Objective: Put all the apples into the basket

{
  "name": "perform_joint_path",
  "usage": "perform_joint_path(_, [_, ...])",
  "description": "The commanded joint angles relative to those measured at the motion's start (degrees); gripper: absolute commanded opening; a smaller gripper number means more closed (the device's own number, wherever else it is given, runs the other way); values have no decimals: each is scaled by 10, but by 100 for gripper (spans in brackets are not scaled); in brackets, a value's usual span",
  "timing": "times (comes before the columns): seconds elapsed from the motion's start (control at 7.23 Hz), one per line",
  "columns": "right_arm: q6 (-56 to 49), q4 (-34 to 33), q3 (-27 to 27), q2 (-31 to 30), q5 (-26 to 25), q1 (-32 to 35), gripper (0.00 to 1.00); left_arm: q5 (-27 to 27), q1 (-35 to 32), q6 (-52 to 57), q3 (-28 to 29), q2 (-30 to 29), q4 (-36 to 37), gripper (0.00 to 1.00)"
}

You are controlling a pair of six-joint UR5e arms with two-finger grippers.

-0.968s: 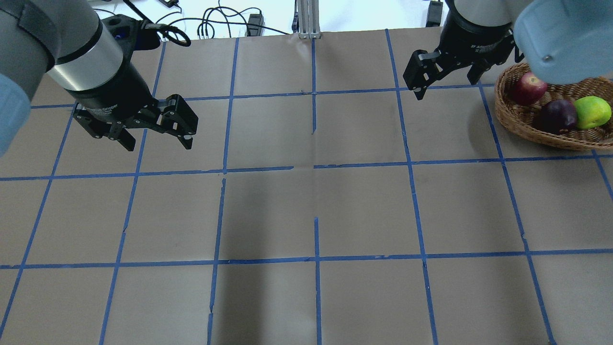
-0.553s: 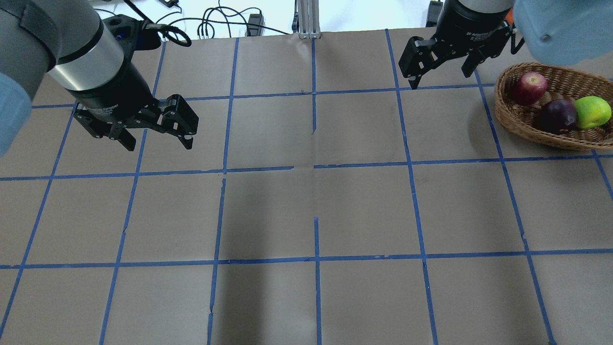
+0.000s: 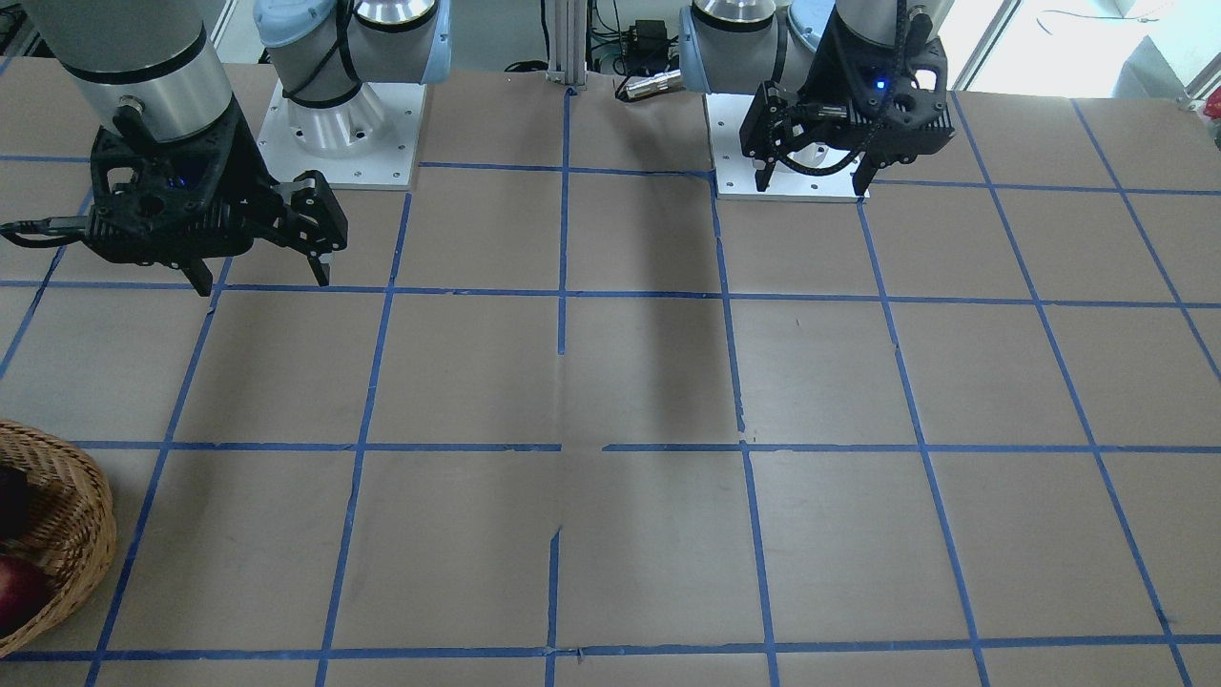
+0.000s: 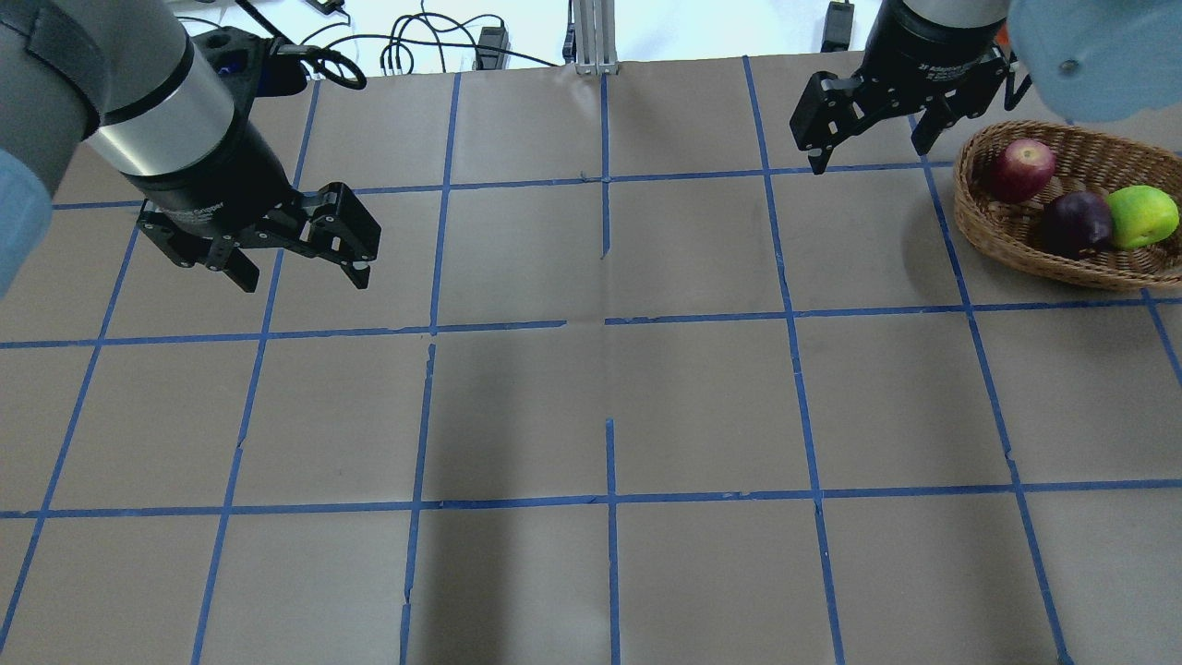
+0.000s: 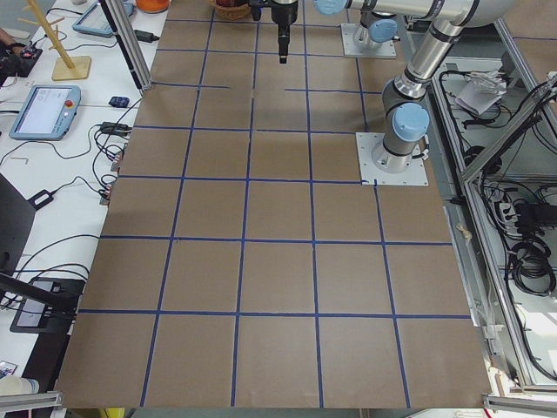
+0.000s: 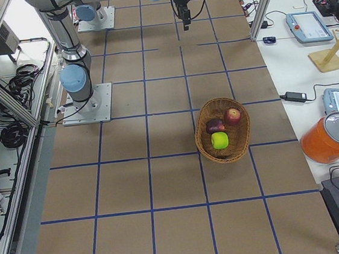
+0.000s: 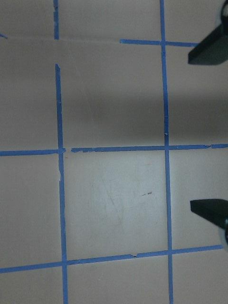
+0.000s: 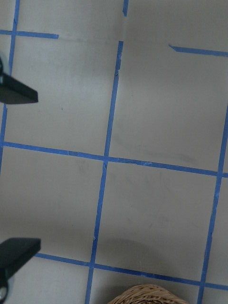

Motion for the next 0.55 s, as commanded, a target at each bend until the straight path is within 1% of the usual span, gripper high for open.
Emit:
perform_joint_path(0.0, [-1, -9, 1, -4, 3, -2, 100, 0, 0, 0, -1, 1, -1, 100])
perform_joint_path(0.41, [1, -6, 3, -4, 0, -8, 100, -1, 0, 0, 0, 1, 0, 100])
